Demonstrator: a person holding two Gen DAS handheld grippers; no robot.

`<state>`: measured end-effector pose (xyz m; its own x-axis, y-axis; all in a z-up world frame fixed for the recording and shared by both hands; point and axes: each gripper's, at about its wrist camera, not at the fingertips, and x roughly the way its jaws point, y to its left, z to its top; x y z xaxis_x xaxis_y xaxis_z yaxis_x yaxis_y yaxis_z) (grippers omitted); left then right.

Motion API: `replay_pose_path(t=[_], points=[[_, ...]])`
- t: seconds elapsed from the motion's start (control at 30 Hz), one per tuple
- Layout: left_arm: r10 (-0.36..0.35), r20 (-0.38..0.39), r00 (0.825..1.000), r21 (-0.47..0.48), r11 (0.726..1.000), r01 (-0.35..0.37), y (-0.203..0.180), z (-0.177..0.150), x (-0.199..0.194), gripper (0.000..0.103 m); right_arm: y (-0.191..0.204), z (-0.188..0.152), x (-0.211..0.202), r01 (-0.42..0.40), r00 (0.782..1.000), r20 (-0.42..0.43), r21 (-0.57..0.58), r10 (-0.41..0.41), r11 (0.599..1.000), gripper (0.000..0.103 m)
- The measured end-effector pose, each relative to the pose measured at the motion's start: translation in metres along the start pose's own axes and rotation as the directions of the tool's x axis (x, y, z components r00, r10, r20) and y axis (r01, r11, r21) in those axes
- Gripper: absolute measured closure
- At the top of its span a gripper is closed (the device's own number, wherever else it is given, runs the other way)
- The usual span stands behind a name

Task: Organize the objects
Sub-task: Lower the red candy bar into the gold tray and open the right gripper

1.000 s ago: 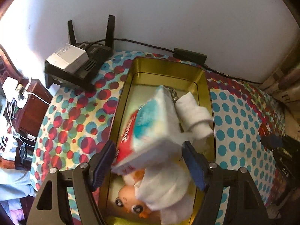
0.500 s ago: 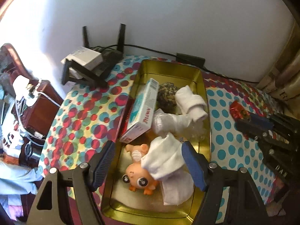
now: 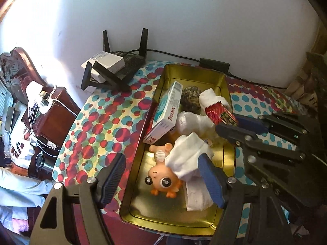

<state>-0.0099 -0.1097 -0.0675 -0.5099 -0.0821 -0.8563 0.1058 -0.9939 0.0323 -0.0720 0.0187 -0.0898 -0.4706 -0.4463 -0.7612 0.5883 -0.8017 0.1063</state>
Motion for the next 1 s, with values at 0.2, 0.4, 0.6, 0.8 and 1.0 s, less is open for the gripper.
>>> replay_pose_path(t=[0.2,0.4,0.6,0.8,1.0], points=[[0.006,0.014,1.0,-0.008,1.0,-0.006,0.009,0.002,-0.004,0.028,0.003,0.011,0.013,0.022,1.0,-0.015,0.002,-0.022,1.0,0.084],[0.017,0.016,1.0,-0.011,1.0,-0.017,0.015,0.003,-0.005,0.028,0.009,0.025,0.027,0.033,0.999,-0.022,-0.031,-0.034,0.999,0.084],[0.021,0.013,1.0,-0.013,1.0,-0.021,0.018,0.001,-0.006,0.028,0.008,0.032,0.042,0.067,0.997,-0.044,-0.043,-0.069,0.997,0.084],[0.024,0.01,1.0,-0.026,0.999,-0.024,0.023,0.0,-0.006,0.028,-0.002,0.038,0.052,0.102,0.993,-0.058,-0.032,-0.103,0.994,0.084],[0.029,0.01,1.0,-0.04,0.999,-0.029,0.027,-0.001,-0.007,0.028,-0.009,0.043,0.059,0.127,0.989,-0.068,-0.04,-0.13,0.991,0.083]])
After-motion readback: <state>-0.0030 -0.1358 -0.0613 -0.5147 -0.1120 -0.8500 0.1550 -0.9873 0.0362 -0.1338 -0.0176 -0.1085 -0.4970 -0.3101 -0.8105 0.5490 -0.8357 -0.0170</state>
